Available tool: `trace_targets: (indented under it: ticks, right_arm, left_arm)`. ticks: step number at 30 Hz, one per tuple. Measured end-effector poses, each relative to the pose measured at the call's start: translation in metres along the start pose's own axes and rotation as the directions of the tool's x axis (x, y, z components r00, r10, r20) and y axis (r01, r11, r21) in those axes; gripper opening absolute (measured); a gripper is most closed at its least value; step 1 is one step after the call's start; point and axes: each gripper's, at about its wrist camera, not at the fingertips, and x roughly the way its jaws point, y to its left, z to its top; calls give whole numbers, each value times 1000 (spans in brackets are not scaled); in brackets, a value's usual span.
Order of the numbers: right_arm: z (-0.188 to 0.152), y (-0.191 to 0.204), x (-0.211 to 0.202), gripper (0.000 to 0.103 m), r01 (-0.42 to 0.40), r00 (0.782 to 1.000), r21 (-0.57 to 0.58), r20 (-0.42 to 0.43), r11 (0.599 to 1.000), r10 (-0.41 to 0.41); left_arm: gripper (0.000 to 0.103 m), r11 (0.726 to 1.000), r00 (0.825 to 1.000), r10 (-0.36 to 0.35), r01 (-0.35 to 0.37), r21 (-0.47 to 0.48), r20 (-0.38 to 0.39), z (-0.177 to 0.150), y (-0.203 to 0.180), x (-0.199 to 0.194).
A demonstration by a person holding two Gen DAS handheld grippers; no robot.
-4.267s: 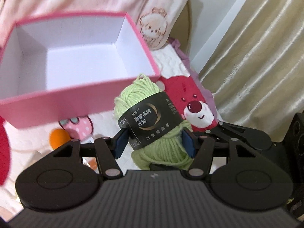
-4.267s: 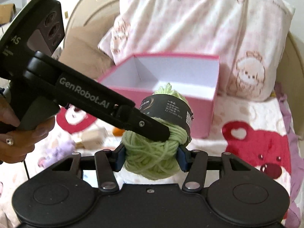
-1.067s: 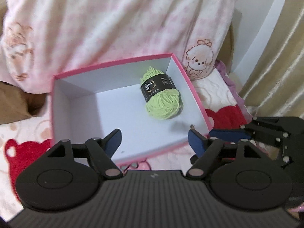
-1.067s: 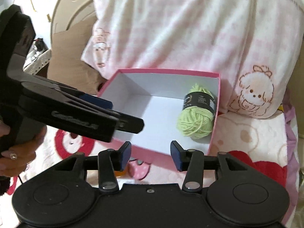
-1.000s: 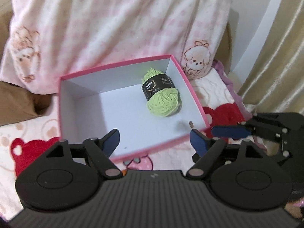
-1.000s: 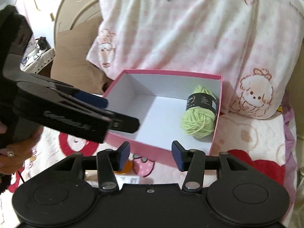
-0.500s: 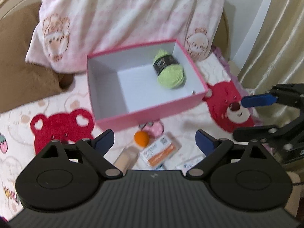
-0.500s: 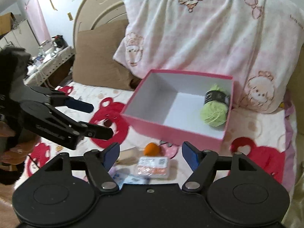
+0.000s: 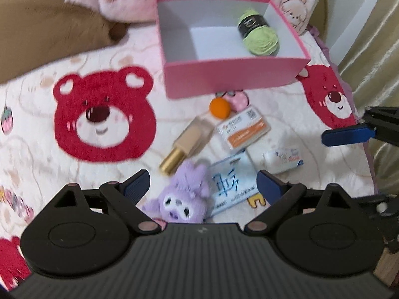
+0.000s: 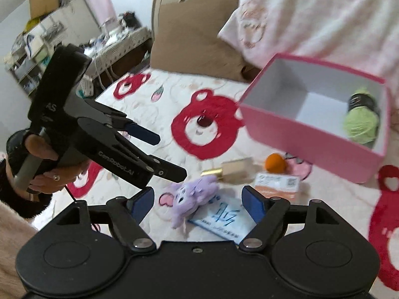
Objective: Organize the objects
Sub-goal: 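Lift the left tool out of the box toward the purple plush toy, then close the left tool on the purple plush toy's head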
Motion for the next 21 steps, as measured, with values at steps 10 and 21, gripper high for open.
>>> trace_targets:
  ticks: [10,21]
  right_arm:
    - [-4,36,59,81,-18,995,-170,-97,985,1]
    - [-11,35,136,87,21,973,-420,-201,907,-115]
  left_arm:
    - [93,988,997,-62,54,-142,-53,-37,40,36]
    - [93,971,991,-86,61,-233,-98,-53,54,75]
